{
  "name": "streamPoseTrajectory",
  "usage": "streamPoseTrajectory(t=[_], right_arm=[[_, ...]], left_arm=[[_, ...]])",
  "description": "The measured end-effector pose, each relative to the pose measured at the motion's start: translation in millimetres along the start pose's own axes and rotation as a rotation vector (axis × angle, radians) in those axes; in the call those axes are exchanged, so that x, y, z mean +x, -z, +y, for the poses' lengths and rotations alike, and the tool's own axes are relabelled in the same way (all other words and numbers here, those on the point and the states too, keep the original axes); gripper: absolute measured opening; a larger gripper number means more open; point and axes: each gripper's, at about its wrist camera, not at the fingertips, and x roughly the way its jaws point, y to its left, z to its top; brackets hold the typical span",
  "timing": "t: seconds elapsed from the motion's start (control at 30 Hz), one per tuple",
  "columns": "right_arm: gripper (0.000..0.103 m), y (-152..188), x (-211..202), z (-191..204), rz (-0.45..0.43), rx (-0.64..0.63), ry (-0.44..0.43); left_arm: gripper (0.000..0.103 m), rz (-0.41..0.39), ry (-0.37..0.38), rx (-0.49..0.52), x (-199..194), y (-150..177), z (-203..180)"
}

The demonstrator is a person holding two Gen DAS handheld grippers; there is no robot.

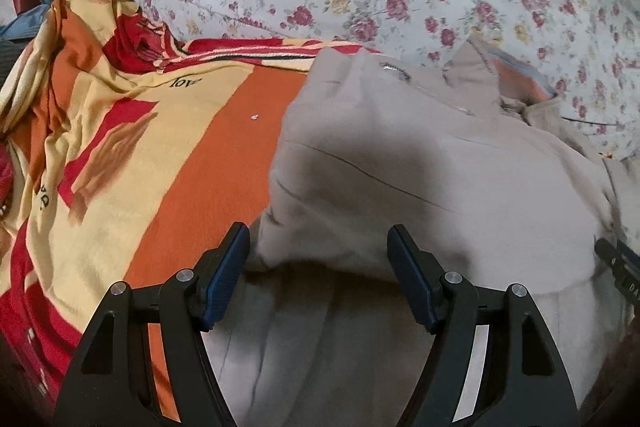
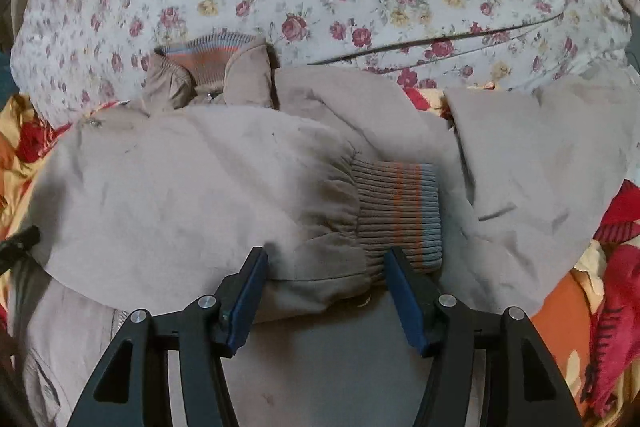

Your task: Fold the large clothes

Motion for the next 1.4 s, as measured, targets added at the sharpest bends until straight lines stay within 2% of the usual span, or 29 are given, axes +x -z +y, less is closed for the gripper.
streamPoseTrajectory(t=[0.13,0.23,0.3,0.57,0.8,1.0,1.13,1.33,1.4], right_arm=[[0.059,4,-25,-4,-0.038,0.048,-0.084],[0.065,13,-43,-7,-0.064,0.053,-0.114],[0.070,18,-48,-11,-0.072,0.050,-0.119],[0.070,26,-48,-61,-0.071,0.117,-0.091],[0.070,20,-60,-138,-0.118,0.204,-0.006],[0.070,-11,-70,-241,-0.182,0.436,0.032],[0.070,-34,-69,-291,-0.223,0.541,0.082],[0.070,-61,-54,-343,-0.268,0.646,0.146],[0.070,-67,-47,-353,-0.293,0.672,0.129]], left_arm=[[0.072,-0.005,0.017,0.014,-11,6,-9],[0.072,0.006,0.059,0.008,-16,10,-18],[0.072,0.010,0.083,0.013,-19,14,-27],[0.072,0.025,0.105,0.118,-19,28,-69],[0.072,0.048,0.121,0.111,-6,31,-71],[0.072,0.041,0.128,0.108,-2,35,-68],[0.072,0.035,0.121,0.123,-1,36,-71],[0.072,0.023,0.135,0.122,-1,36,-68],[0.072,0.020,0.139,0.113,-1,36,-67]])
